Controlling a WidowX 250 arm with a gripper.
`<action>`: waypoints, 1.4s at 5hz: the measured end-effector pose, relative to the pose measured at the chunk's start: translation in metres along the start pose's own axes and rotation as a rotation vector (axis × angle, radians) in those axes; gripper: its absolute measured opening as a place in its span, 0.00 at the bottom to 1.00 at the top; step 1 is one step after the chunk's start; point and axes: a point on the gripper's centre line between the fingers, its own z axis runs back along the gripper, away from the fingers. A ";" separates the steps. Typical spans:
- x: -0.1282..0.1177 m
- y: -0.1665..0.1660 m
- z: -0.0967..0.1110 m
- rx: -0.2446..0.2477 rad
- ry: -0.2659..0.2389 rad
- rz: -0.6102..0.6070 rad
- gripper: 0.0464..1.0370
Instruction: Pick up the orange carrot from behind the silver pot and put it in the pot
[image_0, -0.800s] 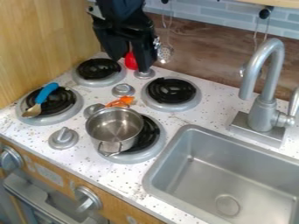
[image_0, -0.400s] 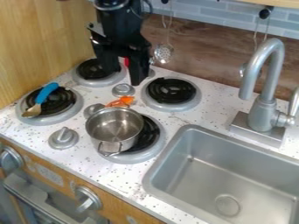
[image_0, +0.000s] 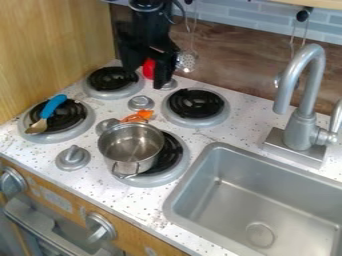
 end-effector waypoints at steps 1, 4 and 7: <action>0.015 0.009 -0.021 -0.020 0.017 0.000 0.96; 0.005 0.074 -0.060 0.004 0.027 0.192 0.96; 0.009 0.071 -0.128 -0.135 0.046 0.237 0.96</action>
